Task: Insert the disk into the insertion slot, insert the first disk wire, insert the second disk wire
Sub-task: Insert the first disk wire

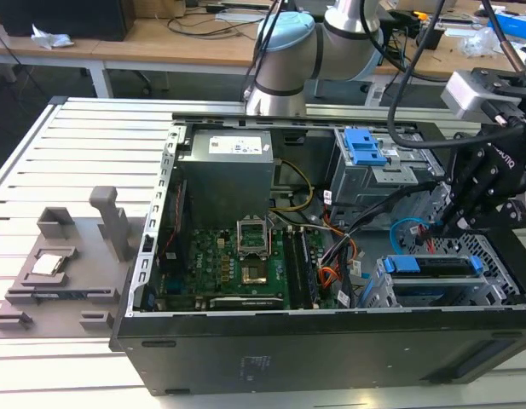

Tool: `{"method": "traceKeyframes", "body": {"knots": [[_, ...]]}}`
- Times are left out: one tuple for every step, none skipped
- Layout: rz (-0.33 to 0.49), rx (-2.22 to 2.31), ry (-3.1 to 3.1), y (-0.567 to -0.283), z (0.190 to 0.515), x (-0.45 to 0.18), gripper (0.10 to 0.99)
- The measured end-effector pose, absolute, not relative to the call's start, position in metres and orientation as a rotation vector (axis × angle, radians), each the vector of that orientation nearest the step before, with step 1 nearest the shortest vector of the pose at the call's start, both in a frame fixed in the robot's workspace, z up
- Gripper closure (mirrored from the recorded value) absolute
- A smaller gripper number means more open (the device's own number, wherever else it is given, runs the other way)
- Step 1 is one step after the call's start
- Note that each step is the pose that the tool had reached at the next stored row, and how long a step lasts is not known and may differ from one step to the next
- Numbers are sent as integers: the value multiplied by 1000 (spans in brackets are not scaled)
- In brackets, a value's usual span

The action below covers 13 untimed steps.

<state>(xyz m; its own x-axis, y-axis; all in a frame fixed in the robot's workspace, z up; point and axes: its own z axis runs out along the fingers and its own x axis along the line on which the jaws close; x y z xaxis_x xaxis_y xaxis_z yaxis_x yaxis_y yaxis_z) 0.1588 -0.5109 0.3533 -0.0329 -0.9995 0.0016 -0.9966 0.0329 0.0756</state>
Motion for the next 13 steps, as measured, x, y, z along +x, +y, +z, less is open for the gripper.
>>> {"method": "traceKeyframes", "body": {"knots": [[-82,2146,-2218,-511,351,159,847],[-82,2146,-2218,-511,350,159,847],[-82,2146,-2218,-511,350,159,847],[-82,2146,-2218,-511,350,159,847],[-82,2146,-2218,-511,350,159,847],[-82,2146,-2218,-511,350,159,847],[-82,2146,-2218,-511,350,159,925],[-82,2146,-2218,-511,350,159,925],[-82,2146,-2218,-511,350,159,925],[-82,2146,-2218,-511,350,159,925],[-82,2146,-2218,-511,350,159,925],[-82,2146,-2218,-511,350,159,925],[-83,2147,-2218,-512,349,159,925]]}}
